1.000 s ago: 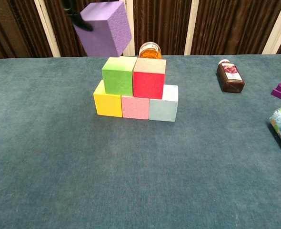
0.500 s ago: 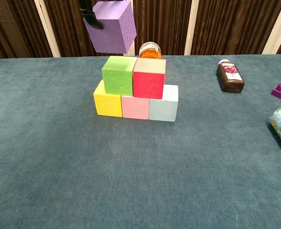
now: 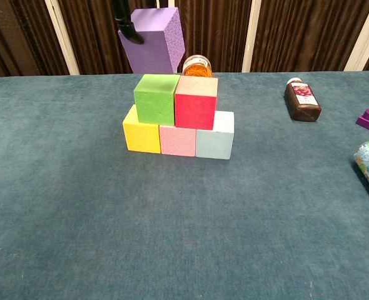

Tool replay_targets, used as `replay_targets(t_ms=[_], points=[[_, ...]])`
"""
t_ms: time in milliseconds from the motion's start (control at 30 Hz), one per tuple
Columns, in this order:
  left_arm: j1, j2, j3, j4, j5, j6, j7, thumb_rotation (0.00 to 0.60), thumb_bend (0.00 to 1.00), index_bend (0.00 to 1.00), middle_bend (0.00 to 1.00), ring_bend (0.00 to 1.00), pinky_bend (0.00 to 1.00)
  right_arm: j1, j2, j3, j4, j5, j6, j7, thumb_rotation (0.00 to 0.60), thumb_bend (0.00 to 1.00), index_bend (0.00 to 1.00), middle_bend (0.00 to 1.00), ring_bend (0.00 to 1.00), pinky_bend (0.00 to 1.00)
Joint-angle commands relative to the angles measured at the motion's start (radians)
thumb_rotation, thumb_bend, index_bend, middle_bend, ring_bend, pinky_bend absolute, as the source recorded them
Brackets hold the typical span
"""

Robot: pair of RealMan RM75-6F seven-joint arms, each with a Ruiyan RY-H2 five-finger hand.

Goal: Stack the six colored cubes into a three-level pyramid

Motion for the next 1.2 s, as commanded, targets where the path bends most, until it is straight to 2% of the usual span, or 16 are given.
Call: replay_targets(t_ms=[33,1200], points=[[-0.005,-0.01,-0.003,0.008,-0.007,0.004,0.003,0.6,0.38,0.27,0.3,0.0,0.0,0.0,0.0,0.001,0.0,0.001,-0.001,0.002,0.6,0.28,0.13,0.14,0.0,0.0],[-0.073,-0.134,-0.048,0.085,-0.147,0.052,0.078,0.6,0.35,0.23,0.28,0.0,0.0,-0.001,0.01,0.01,0.009,0.012,-0.008,0.021,0.6,0.28,0.13,0.14,0.0,0.0]])
